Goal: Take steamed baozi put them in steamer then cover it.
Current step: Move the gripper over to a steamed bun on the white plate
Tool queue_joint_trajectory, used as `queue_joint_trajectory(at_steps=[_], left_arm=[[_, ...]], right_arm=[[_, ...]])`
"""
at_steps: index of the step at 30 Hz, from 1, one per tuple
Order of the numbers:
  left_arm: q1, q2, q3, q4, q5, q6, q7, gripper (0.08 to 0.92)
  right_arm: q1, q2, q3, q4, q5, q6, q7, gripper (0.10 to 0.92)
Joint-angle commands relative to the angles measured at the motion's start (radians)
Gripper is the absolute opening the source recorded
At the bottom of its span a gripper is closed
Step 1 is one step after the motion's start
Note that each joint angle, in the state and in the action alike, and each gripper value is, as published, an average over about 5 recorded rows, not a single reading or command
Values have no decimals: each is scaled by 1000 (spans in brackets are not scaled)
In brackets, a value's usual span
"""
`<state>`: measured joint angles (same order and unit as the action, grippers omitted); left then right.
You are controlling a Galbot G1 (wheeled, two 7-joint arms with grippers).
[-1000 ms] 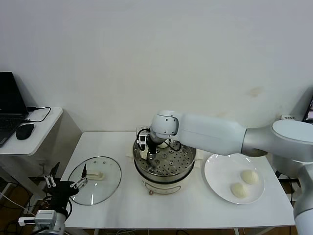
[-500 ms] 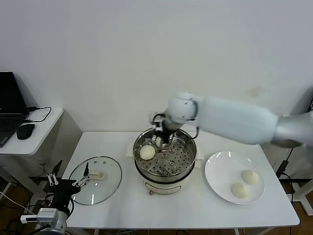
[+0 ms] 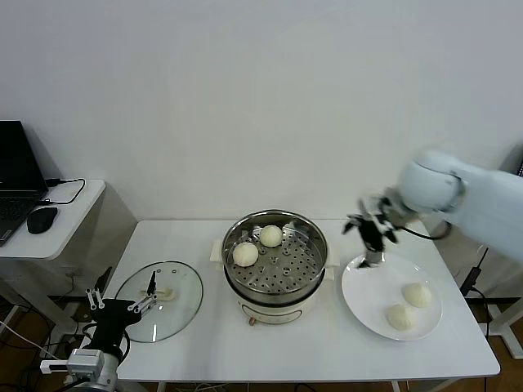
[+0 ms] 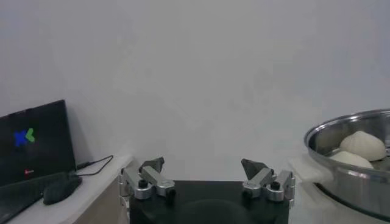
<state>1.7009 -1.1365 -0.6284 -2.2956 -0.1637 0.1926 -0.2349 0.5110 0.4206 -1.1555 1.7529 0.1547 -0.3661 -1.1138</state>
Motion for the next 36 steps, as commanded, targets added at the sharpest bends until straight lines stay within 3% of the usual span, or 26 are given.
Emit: queue_joint_trajectory(at_steps=[1, 10, 24, 36], left_arm=[[9, -6, 7, -4, 10, -1, 0, 823], [25, -19, 6, -6, 23, -1, -1, 823], [35, -24, -10, 2, 26, -1, -1, 823], [23, -25, -8, 19, 24, -1, -1, 823]], right_arm=[[-602, -306, 431, 68, -260, 116, -28, 823], [-828, -230, 563, -26, -347, 143, 21, 823], [-883, -24, 577, -203, -362, 134, 91, 823], [-860, 22, 553, -262, -368, 127, 94, 822]])
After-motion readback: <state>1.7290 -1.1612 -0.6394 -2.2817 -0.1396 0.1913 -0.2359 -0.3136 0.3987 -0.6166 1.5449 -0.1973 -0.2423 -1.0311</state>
